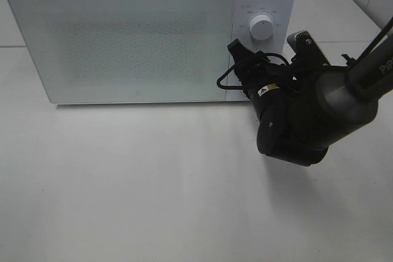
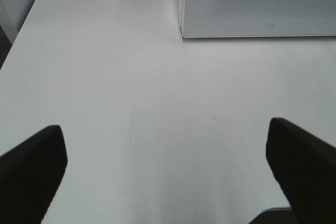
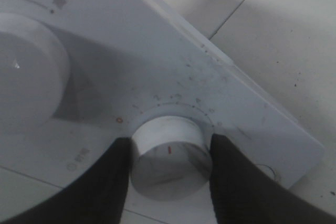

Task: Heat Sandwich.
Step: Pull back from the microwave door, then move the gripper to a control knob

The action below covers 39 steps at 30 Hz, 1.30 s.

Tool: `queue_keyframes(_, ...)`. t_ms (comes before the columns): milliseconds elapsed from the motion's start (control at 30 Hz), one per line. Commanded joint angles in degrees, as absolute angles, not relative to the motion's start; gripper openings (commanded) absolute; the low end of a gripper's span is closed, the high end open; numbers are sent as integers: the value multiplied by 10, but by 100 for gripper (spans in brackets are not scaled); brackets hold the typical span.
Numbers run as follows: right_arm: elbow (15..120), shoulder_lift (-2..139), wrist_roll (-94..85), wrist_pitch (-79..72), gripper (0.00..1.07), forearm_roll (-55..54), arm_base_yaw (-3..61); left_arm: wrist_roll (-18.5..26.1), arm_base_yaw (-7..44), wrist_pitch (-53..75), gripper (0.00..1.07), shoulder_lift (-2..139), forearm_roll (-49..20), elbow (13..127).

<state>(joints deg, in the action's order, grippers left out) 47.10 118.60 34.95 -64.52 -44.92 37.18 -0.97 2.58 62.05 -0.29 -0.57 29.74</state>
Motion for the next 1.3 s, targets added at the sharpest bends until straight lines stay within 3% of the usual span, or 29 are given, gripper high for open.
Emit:
queue_keyframes(33,482,1184,426,-666,9,-407,366,-11,28,613,98,-13,-6,296)
queue_keyframes(667,482,1184,821,-666,11,-405,366,-11,28,613,98,-13,-6,296)
queue_keyframes(1300,482,1184,798,-663,15,-387,366,-11,28,613,98,-13,-6,296)
